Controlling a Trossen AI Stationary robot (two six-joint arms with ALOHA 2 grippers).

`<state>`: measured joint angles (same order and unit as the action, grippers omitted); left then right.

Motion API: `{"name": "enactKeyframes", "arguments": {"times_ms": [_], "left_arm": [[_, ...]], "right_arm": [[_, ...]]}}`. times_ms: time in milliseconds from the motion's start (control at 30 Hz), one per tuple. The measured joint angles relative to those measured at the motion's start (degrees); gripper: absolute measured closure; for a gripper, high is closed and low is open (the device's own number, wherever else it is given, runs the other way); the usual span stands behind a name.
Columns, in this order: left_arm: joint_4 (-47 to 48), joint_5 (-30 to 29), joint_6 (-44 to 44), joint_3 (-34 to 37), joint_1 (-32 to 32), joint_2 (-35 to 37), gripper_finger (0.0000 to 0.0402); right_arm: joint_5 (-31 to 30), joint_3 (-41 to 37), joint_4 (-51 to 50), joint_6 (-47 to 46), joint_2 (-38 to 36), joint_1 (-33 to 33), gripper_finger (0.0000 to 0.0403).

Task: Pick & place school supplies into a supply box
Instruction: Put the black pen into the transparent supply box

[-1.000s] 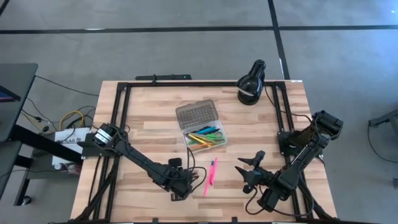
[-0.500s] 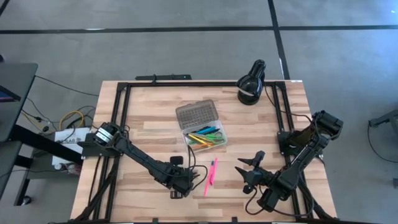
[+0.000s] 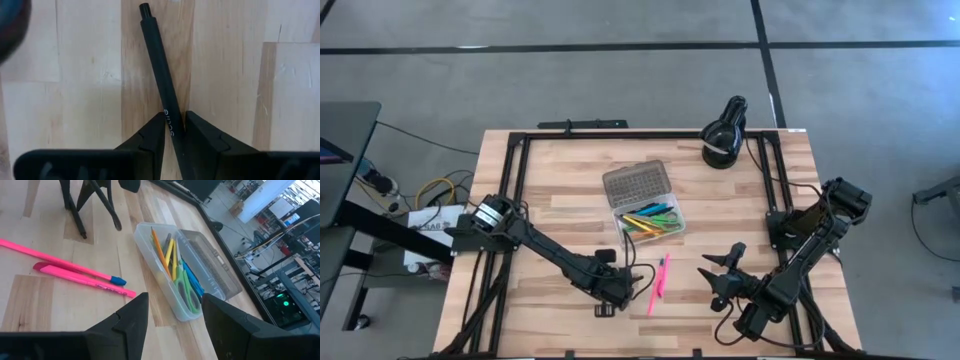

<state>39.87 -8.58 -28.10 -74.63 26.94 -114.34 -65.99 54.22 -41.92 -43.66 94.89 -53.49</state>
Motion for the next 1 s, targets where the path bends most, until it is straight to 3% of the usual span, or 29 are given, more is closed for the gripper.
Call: {"name": "enactKeyframes", "arguments": {"times_ms": [367,1000], "left_arm": [[-0.25,2.25,1.58,0.00,-1.18,0.00,0.0333],[-0.38,0.88,3.28,0.02,-1.12,-0.04,0.0333]], "right_arm": [[0.06,0.00,0.01,0.02,0.00,0.00,0.0226],[0.04,0.00,-0.01,0.05,0.00,0.00,0.0226]]}}
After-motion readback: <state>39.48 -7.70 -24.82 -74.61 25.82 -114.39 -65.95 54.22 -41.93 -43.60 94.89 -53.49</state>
